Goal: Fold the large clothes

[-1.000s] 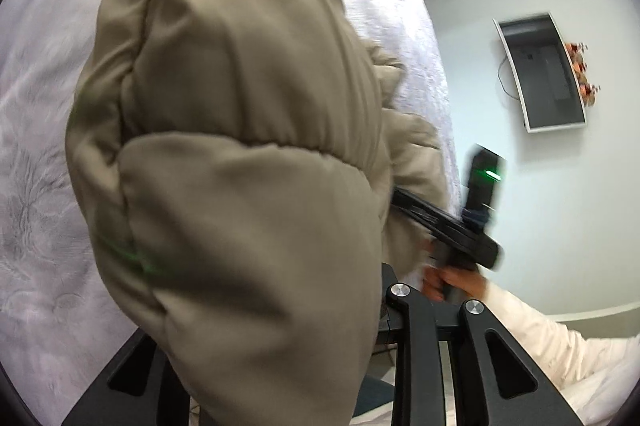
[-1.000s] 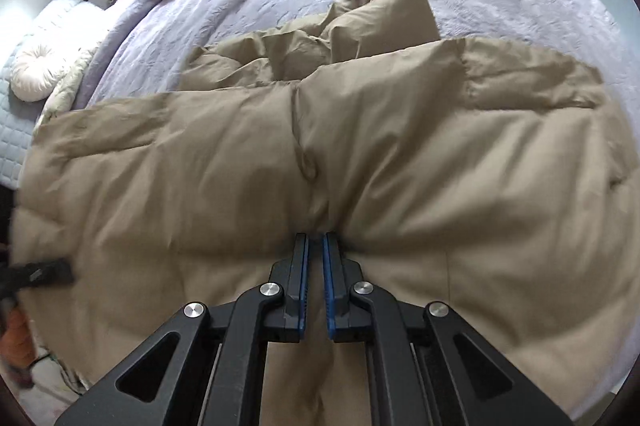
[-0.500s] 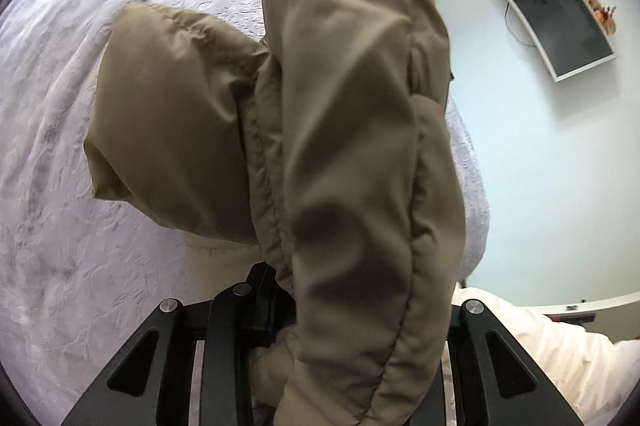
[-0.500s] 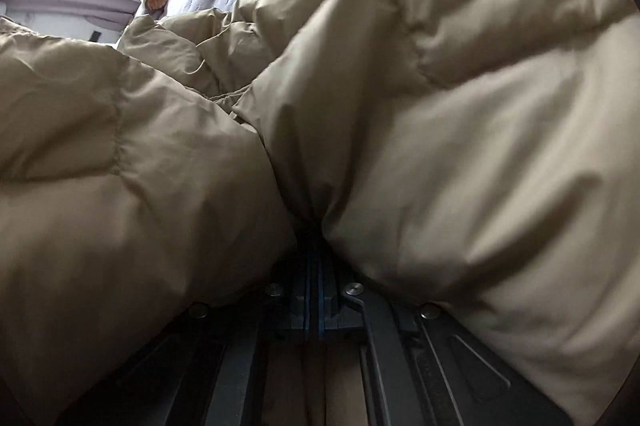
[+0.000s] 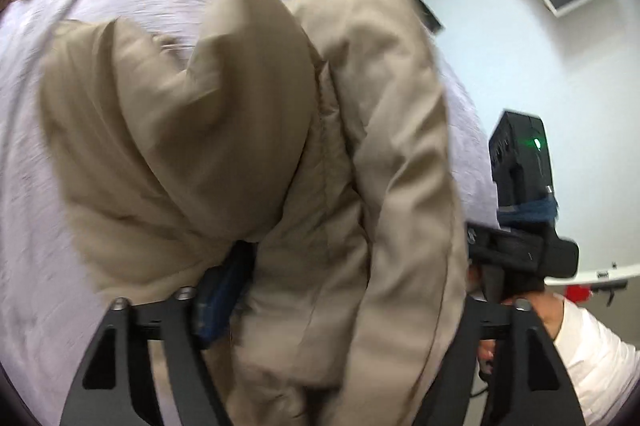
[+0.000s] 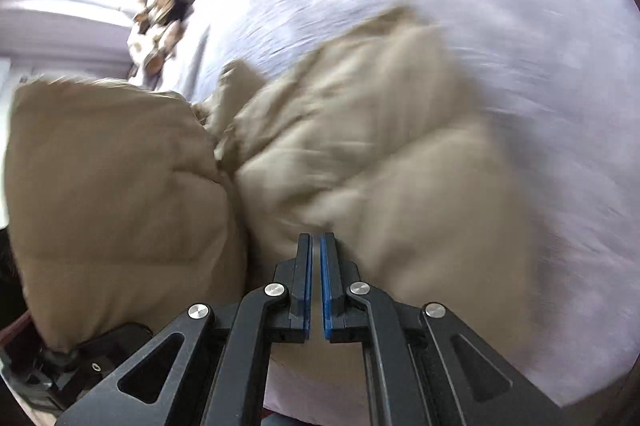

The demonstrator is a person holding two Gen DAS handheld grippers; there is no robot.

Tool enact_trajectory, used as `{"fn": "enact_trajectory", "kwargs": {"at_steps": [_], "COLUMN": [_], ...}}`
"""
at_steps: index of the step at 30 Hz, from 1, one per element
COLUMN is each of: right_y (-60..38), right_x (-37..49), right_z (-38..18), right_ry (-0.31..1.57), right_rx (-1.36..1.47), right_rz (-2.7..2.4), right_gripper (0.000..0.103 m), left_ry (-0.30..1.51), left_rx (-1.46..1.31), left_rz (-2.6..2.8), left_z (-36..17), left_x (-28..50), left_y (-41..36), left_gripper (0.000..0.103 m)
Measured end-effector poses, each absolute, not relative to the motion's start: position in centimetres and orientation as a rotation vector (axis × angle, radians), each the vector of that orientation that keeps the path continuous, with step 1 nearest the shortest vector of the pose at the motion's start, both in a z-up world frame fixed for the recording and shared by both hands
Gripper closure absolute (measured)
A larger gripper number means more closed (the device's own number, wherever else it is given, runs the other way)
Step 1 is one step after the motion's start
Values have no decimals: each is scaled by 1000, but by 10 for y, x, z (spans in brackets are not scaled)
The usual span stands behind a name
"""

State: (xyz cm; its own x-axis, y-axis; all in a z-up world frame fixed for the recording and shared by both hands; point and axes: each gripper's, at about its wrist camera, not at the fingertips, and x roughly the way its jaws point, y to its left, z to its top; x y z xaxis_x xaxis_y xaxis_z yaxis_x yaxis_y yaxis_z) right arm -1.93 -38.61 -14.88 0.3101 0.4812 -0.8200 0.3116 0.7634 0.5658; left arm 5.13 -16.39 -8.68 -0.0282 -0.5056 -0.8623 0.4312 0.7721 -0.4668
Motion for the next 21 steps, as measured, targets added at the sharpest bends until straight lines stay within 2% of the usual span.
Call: {"fn": "enact_trajectory", "kwargs": {"at_steps": [8,9,10,11,12,13,17,21], "right_y": [-447,-450,-452,-449,-448,-452,-435,-409], "right_x": [-91,-99,-107,-113,-122,-126,-140,-137], "right_z": [-139,-135,-130,-125,-117,-111,-87,-96], "right_ry": [1251,1242,1232,1220,1198,1178,1123,1161], "right_rx": [796,791,789,788,793,802,833,841], "right_rz": [0,-4,-4,0,15,38,222,305], "right_gripper": [97,91,75,64,42,37,37,37], "left_ry": [1506,1526,1540,1556,1569,1575,1582,1541], "left_rx": [-193,-221,-243,-268,-286,-291,-261,-194], "left_rz": [-901,-897,-890,-880,-873,-869,-858,-859], "left_z": [-128,-134,-138,-145,-148,-151,-172,-158], "left_x": [74,79,86,93,98,102,126,124], "left_y": [-208,-208,-213,-217,-216,-217,-247,-285], "left_gripper": [25,25,25,25,25,25,25,25]}}
